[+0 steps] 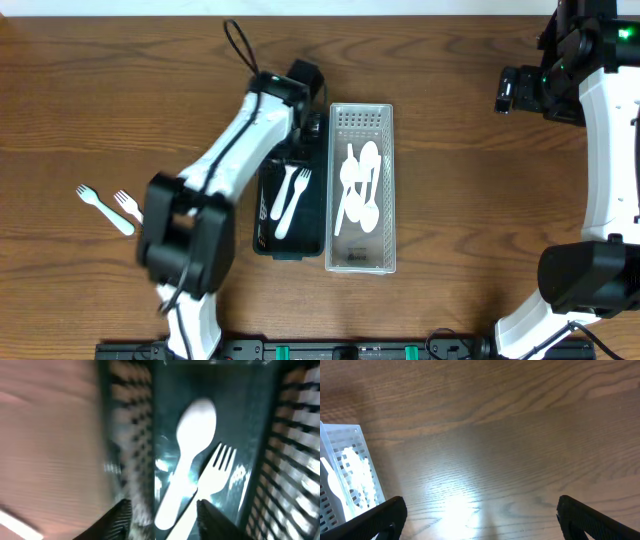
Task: Pack container
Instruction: 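Place the white spoon into the black basket with the left gripper, then return the left gripper left and grasp a white fork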
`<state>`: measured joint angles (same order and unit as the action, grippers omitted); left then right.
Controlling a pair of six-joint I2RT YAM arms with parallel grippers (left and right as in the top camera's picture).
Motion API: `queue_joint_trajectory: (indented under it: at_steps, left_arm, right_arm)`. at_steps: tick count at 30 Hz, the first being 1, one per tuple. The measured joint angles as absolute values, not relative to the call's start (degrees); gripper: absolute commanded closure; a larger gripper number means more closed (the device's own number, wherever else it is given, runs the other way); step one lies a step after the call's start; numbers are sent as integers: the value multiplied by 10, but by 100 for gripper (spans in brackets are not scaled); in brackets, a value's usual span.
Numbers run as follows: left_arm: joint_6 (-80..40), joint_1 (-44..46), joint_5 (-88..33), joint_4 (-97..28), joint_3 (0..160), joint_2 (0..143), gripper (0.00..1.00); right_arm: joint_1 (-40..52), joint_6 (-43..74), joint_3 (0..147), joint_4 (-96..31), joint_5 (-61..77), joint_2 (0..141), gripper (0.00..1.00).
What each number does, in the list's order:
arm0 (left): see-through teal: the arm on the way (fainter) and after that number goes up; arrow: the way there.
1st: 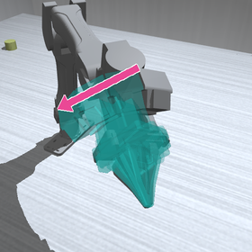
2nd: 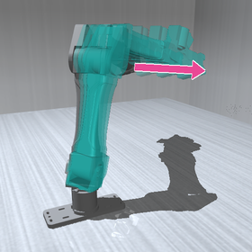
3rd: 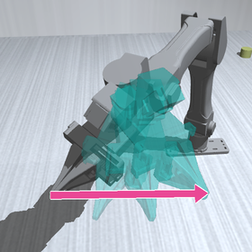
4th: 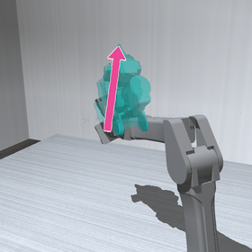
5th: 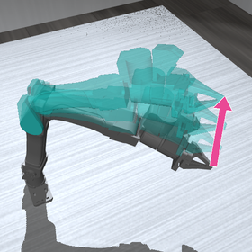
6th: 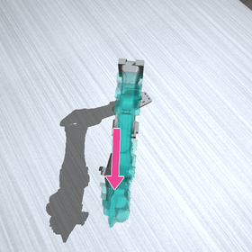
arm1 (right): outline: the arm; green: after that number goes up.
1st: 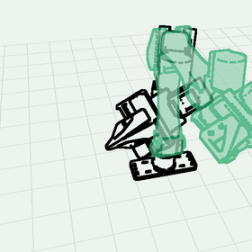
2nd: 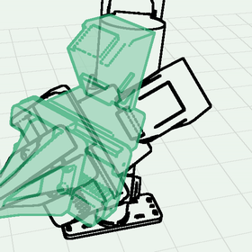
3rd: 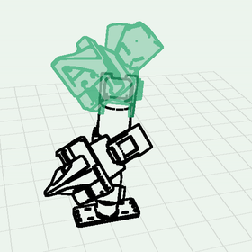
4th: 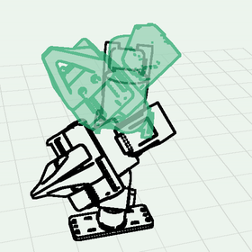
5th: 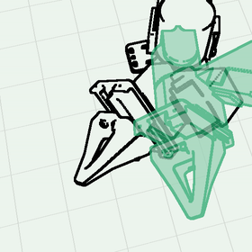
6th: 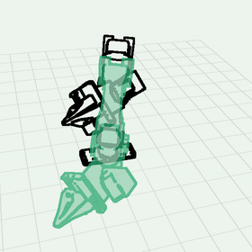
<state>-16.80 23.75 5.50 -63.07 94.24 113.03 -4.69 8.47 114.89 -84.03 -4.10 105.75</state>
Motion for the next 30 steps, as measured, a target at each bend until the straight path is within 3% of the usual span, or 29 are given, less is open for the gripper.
queue_joint_trajectory:
  at_steps: [5,12,16,22,30]
  left_arm:
    - [-160,204,101,-632,963,995,36]
    - [-157,-18,135,-653,978,879,30]
    - [-165,-154,135,-656,978,899,23]
    - [-202,-279,122,-646,966,963,18]
    - [-220,-347,91,-628,961,1104,17]
  right_arm:
    - [-47,83,1149,-840,-41,1058,1]
    - [-47,82,1149,-841,-41,1058,1]
    - [-47,82,1149,-844,-41,1058,1]
    - [-47,82,1149,-849,-41,1058,1]
    - [-47,80,1149,-855,-41,1058,1]
